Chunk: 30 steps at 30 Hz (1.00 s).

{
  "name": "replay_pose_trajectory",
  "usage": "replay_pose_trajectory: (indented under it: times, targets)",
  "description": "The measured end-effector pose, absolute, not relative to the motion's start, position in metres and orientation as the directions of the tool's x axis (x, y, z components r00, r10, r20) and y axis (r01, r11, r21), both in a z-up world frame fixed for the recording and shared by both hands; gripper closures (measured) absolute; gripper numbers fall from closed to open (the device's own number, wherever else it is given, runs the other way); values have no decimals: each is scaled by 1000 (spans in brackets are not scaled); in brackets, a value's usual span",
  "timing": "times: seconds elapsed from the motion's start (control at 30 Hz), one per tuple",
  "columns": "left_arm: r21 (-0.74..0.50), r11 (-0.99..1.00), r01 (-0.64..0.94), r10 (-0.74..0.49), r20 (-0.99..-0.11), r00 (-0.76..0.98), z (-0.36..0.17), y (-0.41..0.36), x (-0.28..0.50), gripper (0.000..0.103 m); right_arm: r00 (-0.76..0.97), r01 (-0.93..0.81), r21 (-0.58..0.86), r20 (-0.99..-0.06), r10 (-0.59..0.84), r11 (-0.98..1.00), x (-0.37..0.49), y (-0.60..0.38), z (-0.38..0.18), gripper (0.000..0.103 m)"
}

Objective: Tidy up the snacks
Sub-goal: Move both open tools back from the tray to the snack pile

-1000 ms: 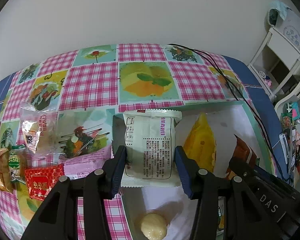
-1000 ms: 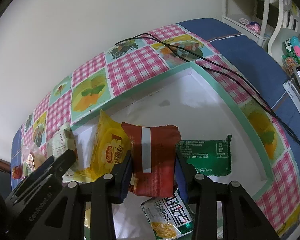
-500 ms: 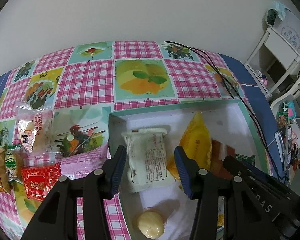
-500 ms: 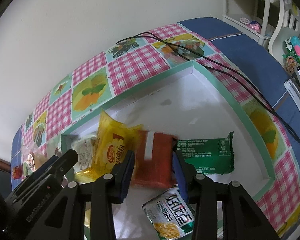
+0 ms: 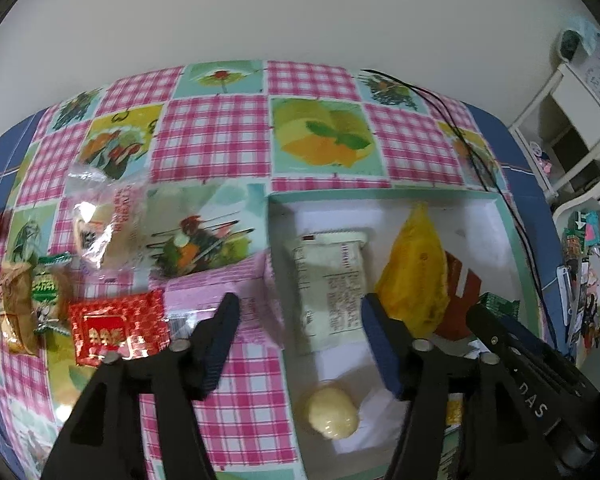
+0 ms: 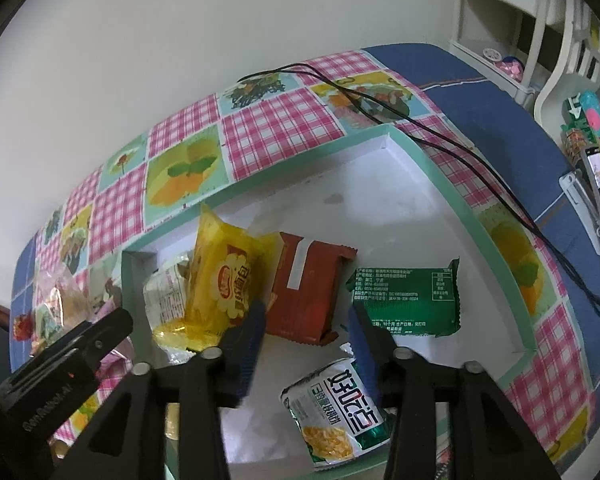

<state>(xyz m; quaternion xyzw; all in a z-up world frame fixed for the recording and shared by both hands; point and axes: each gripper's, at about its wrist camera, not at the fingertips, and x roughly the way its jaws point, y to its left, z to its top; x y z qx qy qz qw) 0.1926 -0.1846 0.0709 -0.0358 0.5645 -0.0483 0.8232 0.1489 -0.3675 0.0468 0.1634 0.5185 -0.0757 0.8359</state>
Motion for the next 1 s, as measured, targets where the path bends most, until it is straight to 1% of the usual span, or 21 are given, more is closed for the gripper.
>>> replay_pose_trajectory:
  times: [0.03, 0.1, 0.13, 0.17, 0.2, 0.23, 0.27, 0.33, 0.37, 0.47, 0.63, 0.7, 0.73, 0.77, 0.83, 1.0]
  targets:
    - [-112, 993, 36, -118, -927, 356, 71, -183, 192, 34, 452, 294, 187, -891, 36, 937, 148, -366, 47, 31]
    - [-105, 994, 24, -107, -930, 353, 70, -178, 192, 34, 453, 287, 179, -891, 31, 941, 148, -365, 47, 29]
    - [-102, 995, 20, -102, -930, 352, 69, -176, 192, 30, 450, 283, 174, -893, 30, 943, 149, -364, 47, 28]
    - [-97, 995, 11, -95, -931, 352, 68, -173, 192, 20, 448, 280, 171, -893, 29, 945, 149, -364, 47, 24]
    - [-96, 995, 6, -92, -931, 352, 68, -172, 192, 16, 448, 278, 164, -894, 23, 946, 150, -363, 47, 21]
    - [-96, 995, 1, -90, -931, 354, 67, -170, 192, 14, 448, 277, 158, -894, 18, 948, 150, -363, 47, 17]
    - [-95, 995, -5, -87, -931, 356, 66, -168, 192, 13, 447, 274, 150, -895, 13, 950, 150, -362, 46, 14]
    - [-91, 996, -13, -80, -930, 359, 65, -166, 193, 12, 446, 270, 148, -895, 13, 951, 151, -362, 46, 12]
    - [-86, 996, -15, -74, -929, 362, 65, -166, 193, 9, 445, 269, 148, -895, 13, 952, 151, -362, 46, 11]
    - [-60, 998, -14, -50, -926, 375, 65, -165, 193, 6, 441, 267, 143, -898, 11, 953, 152, -361, 45, 11]
    - [-41, 999, -20, -31, -924, 381, 64, -163, 189, 6, 426, 263, 150, -905, 25, 953, 152, -361, 43, 11]
    - [-44, 999, -21, -33, -923, 383, 66, -162, 185, 6, 420, 261, 144, -907, 22, 955, 150, -359, 43, 7]
    - [-41, 999, -24, -29, -922, 387, 68, -161, 183, 5, 420, 261, 143, -907, 22, 955, 150, -359, 43, 2]
    - [-35, 999, -27, -22, -919, 393, 70, -160, 180, 3, 420, 263, 141, -907, 18, 954, 148, -358, 44, 1]
    - [-31, 999, -27, -18, -915, 402, 75, -156, 174, 1, 424, 263, 144, -906, 20, 954, 145, -357, 46, 0]
    - [-23, 998, -54, 1, -916, 402, 80, -142, 156, 1, 428, 250, 133, -904, 14, 959, 132, -348, 51, 0]
